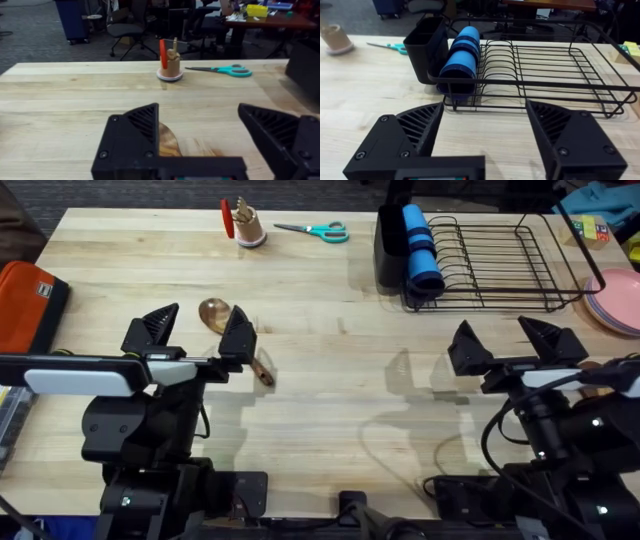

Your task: Pick up the spoon on the table one by one and put them onto the rack

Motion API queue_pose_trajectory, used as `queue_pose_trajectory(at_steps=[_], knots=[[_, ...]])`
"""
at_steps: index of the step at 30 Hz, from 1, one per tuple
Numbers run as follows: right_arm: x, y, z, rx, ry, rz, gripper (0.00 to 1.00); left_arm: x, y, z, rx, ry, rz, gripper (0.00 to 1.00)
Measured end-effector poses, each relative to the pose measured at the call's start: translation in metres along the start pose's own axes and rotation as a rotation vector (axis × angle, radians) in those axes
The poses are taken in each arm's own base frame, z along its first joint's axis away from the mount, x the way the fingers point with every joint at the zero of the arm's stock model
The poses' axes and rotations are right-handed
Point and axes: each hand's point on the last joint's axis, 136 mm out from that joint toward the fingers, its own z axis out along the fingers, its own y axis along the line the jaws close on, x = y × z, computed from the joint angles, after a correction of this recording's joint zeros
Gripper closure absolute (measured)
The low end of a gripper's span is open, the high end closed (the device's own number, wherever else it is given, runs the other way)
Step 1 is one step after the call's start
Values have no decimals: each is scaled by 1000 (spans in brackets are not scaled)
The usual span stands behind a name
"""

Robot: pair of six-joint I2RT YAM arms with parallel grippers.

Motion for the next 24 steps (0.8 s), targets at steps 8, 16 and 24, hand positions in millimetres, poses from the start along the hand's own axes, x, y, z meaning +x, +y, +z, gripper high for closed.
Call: queue_pose_trajectory(at_steps=[8, 16, 24], knots=[[1, 0, 0, 0, 5, 0, 5, 0, 0, 0, 0, 1, -1, 8], [1, 0, 0, 0, 6, 0, 5, 0, 0, 0, 0, 1, 0, 8], [14, 3, -13, -15, 156, 30, 5, 1, -1, -5, 5, 62, -2, 8]])
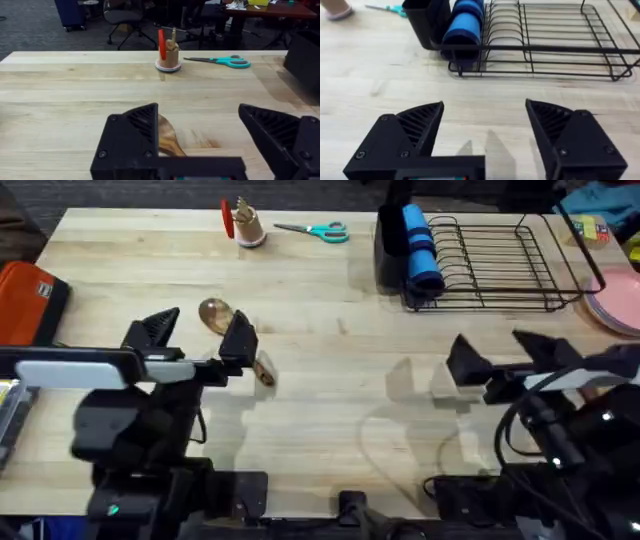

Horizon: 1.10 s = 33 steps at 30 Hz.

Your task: Pick up the spoon on the table one by one and put them onto the rack

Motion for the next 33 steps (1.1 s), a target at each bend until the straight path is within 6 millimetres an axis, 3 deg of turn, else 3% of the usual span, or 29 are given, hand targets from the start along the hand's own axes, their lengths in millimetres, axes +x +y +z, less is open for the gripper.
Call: queue_pose_trajectory(at_steps=[3, 4, 5, 13, 25, 33], knots=[[1, 1, -11, -2, 63, 7, 5, -18, -1, -8, 2, 2, 0, 7], [-20, 2, -24, -2, 61, 8, 5, -39, -1, -18, 2, -7, 0, 7], [-29, 3, -28, -2, 56, 7, 5, -46, -1, -21, 2, -8, 0, 8], [-84, 5, -52, -1, 98, 10, 5, -81, -6, -30, 25, 85, -3, 7], [-138, 6, -44, 3, 283, 20, 5, -125, -24, -5, 122, 269, -21, 8], [-139, 5, -35, 6, 443, 28, 5, -127, -28, 17, 139, 453, -41, 7]])
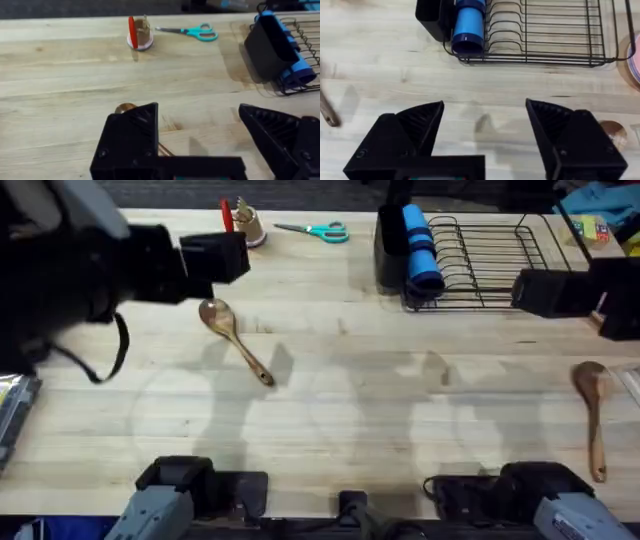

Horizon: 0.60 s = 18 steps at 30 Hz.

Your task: Pick up the spoon on the table one by one and put them onto the rack

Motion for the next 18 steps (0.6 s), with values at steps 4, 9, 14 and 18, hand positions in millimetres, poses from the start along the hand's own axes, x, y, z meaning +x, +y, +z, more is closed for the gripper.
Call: queue_pose_trajectory(at_steps=[4, 9, 14, 18], knots=[[-3, 0, 8, 1, 45, 3, 5, -4, 2, 16, 2, 62, -12, 7], [-10, 0, 12, 1, 32, 1, 5, -2, 4, 29, 1, 105, -20, 8], [-4, -1, 11, 5, 57, 5, 5, 0, 5, 31, 0, 115, -22, 8], [3, -15, 9, 72, 85, 29, 5, 0, 5, 31, 0, 115, -22, 8]])
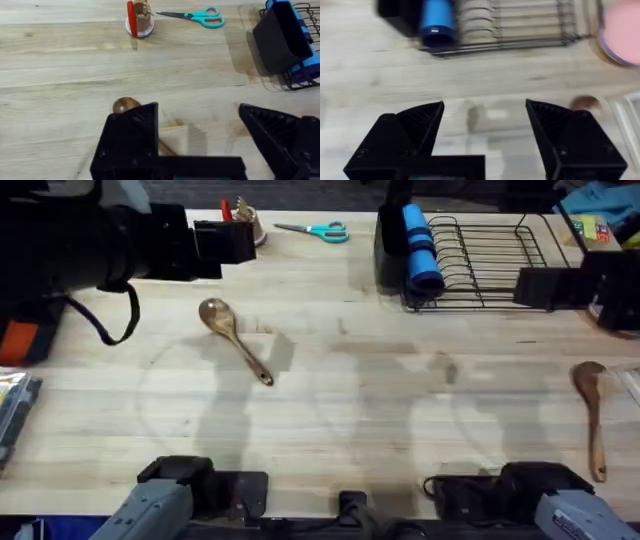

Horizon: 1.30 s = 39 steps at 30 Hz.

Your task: Pick up the spoon on the table one by one and put them onto the rack

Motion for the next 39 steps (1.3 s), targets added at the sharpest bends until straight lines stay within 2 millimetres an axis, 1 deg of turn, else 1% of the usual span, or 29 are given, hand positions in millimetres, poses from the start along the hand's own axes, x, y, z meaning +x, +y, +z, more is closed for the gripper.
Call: queue_pose_trajectory(at_steps=[7, 10, 17, 20, 22, 26, 39], knots=[[17, -46, -5, 203, 61, 117, 6, 0, 0, 0, 0, 0, 0, 7], [21, -68, -9, 280, 66, 182, 6, 0, 0, 0, 0, 0, 0, 7], [38, -125, -29, 485, 69, 378, 5, 0, 0, 0, 0, 0, 0, 7], [48, -146, -40, 565, 71, 458, 5, 0, 0, 0, 0, 0, 0, 7], [53, -155, -45, 601, 71, 496, 5, 0, 0, 0, 0, 0, 0, 7], [56, -163, -50, 634, 65, 525, 5, 0, 0, 0, 0, 0, 0, 7], [57, -163, -51, 635, 68, 527, 5, 0, 0, 0, 0, 0, 0, 8]])
